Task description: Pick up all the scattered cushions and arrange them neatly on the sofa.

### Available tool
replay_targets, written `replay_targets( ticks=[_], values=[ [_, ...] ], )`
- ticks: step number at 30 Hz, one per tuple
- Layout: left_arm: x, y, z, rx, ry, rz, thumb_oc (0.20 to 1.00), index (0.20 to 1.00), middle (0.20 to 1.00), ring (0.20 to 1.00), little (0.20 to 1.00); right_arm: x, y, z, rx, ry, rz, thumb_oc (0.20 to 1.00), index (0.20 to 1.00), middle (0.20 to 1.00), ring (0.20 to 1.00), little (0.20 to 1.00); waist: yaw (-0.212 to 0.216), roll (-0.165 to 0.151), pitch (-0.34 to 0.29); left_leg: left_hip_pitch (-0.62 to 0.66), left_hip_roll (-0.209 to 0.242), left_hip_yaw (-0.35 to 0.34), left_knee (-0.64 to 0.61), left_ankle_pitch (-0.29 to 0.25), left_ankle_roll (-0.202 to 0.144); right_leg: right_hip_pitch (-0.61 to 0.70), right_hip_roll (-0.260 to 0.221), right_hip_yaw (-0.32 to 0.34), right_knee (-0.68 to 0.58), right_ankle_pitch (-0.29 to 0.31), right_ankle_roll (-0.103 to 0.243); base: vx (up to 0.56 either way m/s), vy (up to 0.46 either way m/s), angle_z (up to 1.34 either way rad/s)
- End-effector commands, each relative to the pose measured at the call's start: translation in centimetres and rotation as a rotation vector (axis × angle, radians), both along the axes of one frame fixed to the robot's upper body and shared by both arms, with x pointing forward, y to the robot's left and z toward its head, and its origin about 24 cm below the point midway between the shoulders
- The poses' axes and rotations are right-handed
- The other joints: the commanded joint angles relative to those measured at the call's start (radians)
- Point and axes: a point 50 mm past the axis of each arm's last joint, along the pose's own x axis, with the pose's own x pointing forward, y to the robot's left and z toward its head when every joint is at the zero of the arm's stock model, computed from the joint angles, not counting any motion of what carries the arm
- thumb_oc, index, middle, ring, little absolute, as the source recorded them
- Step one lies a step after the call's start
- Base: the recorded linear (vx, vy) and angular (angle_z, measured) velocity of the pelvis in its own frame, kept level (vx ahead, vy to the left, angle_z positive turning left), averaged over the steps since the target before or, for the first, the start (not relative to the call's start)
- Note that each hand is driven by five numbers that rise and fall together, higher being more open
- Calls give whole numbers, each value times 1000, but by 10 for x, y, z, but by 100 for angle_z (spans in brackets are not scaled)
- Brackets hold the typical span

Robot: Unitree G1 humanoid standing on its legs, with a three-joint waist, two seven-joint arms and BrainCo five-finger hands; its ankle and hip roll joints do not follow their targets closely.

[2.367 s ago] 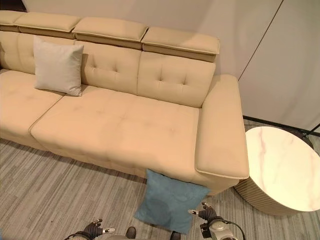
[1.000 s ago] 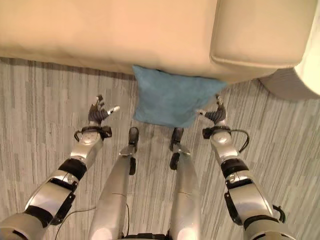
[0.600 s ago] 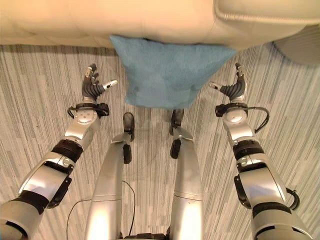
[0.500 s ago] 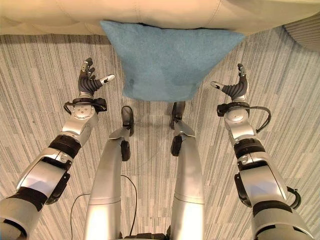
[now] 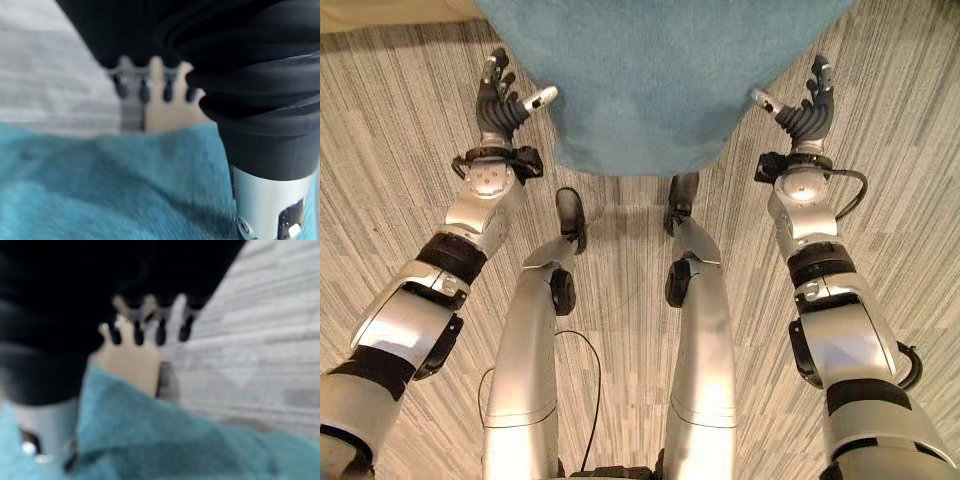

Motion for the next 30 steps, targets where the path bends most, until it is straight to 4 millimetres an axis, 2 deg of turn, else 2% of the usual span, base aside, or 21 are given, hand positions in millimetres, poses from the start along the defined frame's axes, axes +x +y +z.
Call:
replay_targets(
  ticks=[1,2,3,5,9,12,15,16,17,18,19,22,23,30],
  values=[
    [-2,3,-10,-40,-13,22,1000,1000,1000,1000,1000,2,21,-8,-23,-10,61,1000,1000,1000,1000,1000,-28,39,-16,19,-4,-112,5,-3,0,65,-17,-42,-21,-38,127,36,-39,-16],
    [-1,-12,6,-27,-45,-8,1000,1000,1000,1000,1000,7,39,5,-82,-16,86,1000,1000,1000,1000,1000,-24,42,2,13,-9,-121,23,-3,0,65,-15,-45,-14,-40,124,29,-32,-10],
    [-1,-12,7,-28,-47,-8,1000,1000,1000,1000,1000,8,39,6,-83,-18,85,1000,1000,1000,1000,1000,-24,43,4,13,-8,-122,24,-4,0,65,-15,-46,-14,-40,124,21,-15,-7],
    [0,-22,15,-18,-57,-21,1000,1000,1000,1000,1000,11,52,13,-106,-19,103,1000,1000,1000,1000,1000,-21,47,13,10,-7,-124,33,-5,-1,65,-14,-46,-9,-39,126,0,0,0],
    [0,-48,29,-25,-73,-60,1000,1000,1000,1000,1000,15,87,29,-136,-37,173,1000,1000,1000,1000,1000,-13,56,32,6,-8,-128,43,-2,-1,65,-12,-51,-4,-37,127,0,0,0],
    [-2,-61,35,-43,-81,-85,1000,1000,1000,1000,1000,15,120,36,-150,-54,249,1000,1000,1000,1000,1000,-8,63,37,6,-12,-132,44,4,-1,65,-12,-55,-1,-36,126,0,0,0],
    [-3,-65,41,-46,-99,-93,1000,1000,1000,1000,1000,10,150,44,-136,-89,328,1000,1000,1000,1000,1000,-3,65,34,8,-13,-134,41,10,-2,65,-9,-55,-2,-36,124,0,0,0],
    [-4,-64,44,-46,-112,-90,1000,1000,1000,1000,1000,8,159,48,-127,-107,358,432,432,432,432,432,-1,66,33,7,-14,-135,42,11,-2,65,-9,-55,-1,-36,124,0,0,0],
    [-6,-64,48,-54,-130,-95,774,774,774,774,774,5,166,51,-105,-128,388,200,200,200,200,200,0,67,32,7,-15,-136,43,12,-2,65,-8,-57,0,-37,124,0,0,0],
    [-7,-63,51,-71,-148,-98,435,435,435,435,435,1,171,57,-103,-156,408,200,200,200,200,200,1,68,31,7,-16,-137,44,13,-3,65,-7,-59,0,-37,123,0,0,0],
    [-9,-62,53,-85,-160,-100,200,200,200,200,200,-2,176,61,-98,-181,425,200,200,200,200,200,2,69,30,7,-16,-139,45,14,-3,65,-6,-59,3,-38,123,0,0,0],
    [-9,-49,55,-116,-174,-71,200,200,200,200,200,-8,181,69,-87,-228,451,200,200,200,200,200,4,69,23,7,-18,-139,40,15,-4,65,-4,-63,7,-40,122,0,0,0],
    [-11,-37,55,-159,-194,-54,200,200,200,200,200,-13,180,75,-85,-277,459,200,200,200,200,200,4,66,9,7,-22,-142,39,17,-5,65,-1,-64,11,-39,121,0,0,0],
    [-15,-24,41,-209,-202,-45,200,200,200,200,200,-19,168,75,-85,-328,443,200,200,200,200,200,-1,56,-55,15,-22,-131,-1,25,-11,65,0,-64,-9,-36,120,-2,-9,2]
  ],
)
